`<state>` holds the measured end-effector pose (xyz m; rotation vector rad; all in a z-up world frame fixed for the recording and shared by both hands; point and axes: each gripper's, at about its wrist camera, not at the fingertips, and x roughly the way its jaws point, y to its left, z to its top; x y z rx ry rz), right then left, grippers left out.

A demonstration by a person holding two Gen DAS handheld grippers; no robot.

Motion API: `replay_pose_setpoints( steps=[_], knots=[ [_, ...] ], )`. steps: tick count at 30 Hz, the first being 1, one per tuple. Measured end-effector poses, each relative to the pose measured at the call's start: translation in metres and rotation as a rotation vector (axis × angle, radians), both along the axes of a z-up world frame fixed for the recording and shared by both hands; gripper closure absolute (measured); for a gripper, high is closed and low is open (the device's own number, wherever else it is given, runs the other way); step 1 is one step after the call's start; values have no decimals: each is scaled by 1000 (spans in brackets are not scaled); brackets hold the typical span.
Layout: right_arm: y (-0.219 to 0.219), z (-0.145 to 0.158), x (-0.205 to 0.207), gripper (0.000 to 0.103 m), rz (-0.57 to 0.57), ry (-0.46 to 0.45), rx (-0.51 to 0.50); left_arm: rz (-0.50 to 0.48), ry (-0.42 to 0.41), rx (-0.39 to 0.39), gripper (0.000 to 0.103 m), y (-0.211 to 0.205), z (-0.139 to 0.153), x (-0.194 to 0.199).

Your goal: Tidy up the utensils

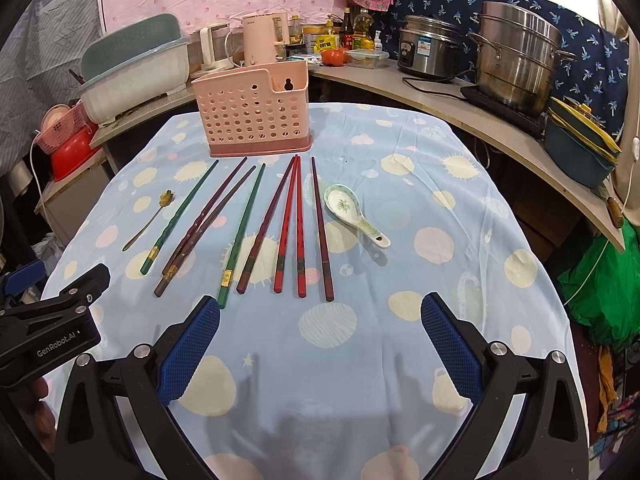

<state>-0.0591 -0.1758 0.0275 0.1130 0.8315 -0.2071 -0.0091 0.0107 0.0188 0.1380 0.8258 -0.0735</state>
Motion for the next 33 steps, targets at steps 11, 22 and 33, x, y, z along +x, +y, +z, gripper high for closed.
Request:
replay_pose_setpoints(
  steps=[11, 22, 33],
  knots=[
    [0, 0, 0, 7, 1, 1, 0, -22, -1, -6, 7, -4, -2, -1],
    [0, -1, 0, 7, 0, 4, 3, -31, -1, -15, 7, -5, -3, 1],
    [-4, -8, 10, 7, -3, 24, 14, -39, 20, -20, 7, -9, -10, 11]
  ],
)
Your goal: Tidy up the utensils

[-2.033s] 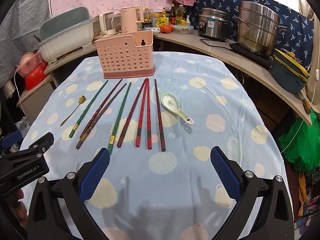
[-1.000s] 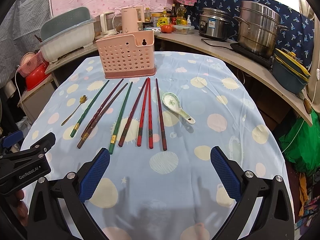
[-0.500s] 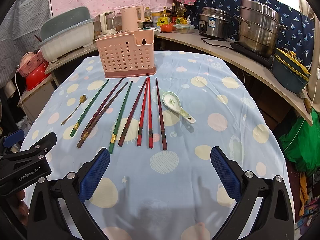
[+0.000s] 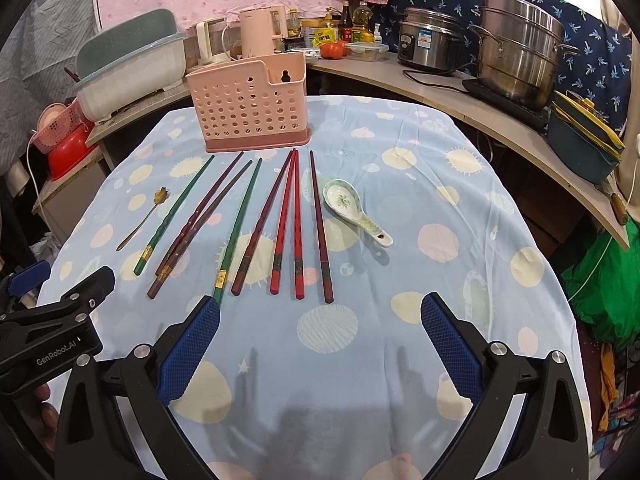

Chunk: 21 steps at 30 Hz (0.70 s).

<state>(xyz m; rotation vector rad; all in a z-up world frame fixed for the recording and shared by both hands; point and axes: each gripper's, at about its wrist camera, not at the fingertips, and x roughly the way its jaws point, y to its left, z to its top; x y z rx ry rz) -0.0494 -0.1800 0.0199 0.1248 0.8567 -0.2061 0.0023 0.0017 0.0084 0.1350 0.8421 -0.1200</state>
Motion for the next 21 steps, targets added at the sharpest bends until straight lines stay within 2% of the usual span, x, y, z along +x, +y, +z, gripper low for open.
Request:
replay_pose_setpoints(
  steps=[10, 21],
  knots=[
    [-12, -9, 21, 7, -13, 25, 4, -6, 34, -29, 7, 3, -9, 22],
    [-33, -14, 52, 7, -45, 22, 7, 30, 74, -33, 7, 17, -25, 58]
  ],
)
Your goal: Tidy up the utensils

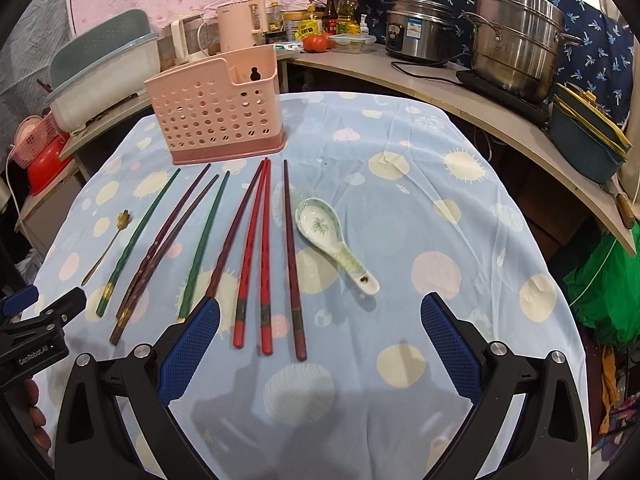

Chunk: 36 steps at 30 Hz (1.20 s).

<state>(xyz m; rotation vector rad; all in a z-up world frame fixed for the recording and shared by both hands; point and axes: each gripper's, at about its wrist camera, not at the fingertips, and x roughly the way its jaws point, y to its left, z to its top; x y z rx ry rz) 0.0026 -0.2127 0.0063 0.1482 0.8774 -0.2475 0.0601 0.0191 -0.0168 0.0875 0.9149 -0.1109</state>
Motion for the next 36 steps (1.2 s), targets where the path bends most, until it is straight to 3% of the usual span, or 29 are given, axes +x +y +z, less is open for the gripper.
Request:
replay_pose_setpoints(
  steps=[11, 22, 26, 29, 36],
  knots=[
    [-6, -10, 29, 9, 13, 13, -22, 10, 16, 13, 7, 0, -10, 25],
    [-25, -35, 59, 37, 18, 64, 0, 86, 40, 12, 7, 22, -26, 56],
    [-31, -42, 63, 42, 14, 77, 18, 87, 51, 8, 7, 28, -31, 64],
    [-32, -46, 65, 52, 19, 91, 29, 79, 60, -7, 8, 30, -36, 69],
    [-34, -56, 69, 64, 31, 109, 48, 45, 88, -45, 33, 31, -46, 77]
  ],
)
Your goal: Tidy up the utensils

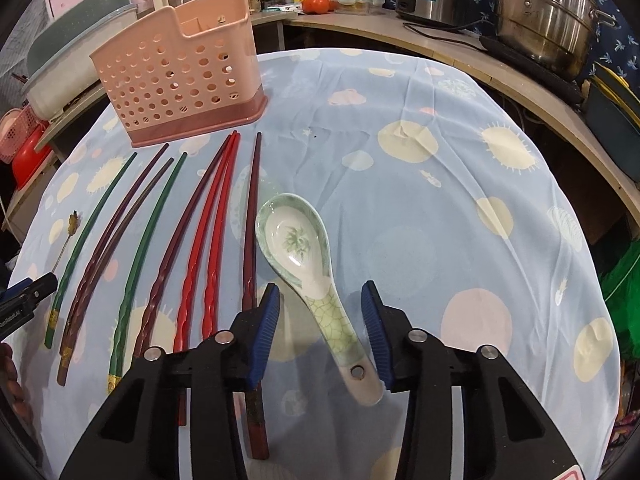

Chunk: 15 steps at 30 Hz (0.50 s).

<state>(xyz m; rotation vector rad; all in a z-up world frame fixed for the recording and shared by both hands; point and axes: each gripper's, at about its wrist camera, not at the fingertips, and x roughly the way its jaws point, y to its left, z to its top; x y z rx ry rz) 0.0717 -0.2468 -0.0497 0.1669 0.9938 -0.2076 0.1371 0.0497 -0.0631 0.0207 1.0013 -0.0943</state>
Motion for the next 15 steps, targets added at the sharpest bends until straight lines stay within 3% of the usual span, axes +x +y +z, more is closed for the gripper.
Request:
replay_pose_setpoints(
  steps=[5, 10, 12, 15],
  knots=[
    [-1, 0, 0, 73, 7, -6, 3, -35, -10, -21, 51, -2, 1, -3],
    [-1, 0, -2, 86, 22, -10, 35, -73, -2, -64, 78, -6, 3, -9],
    [0, 1, -4, 86, 25, -11, 40, -81, 6, -84, 90, -6, 4, -12],
    [0, 2, -8, 87, 26, -15, 50, -86, 15, -107, 93, -5, 4, -18]
  ],
)
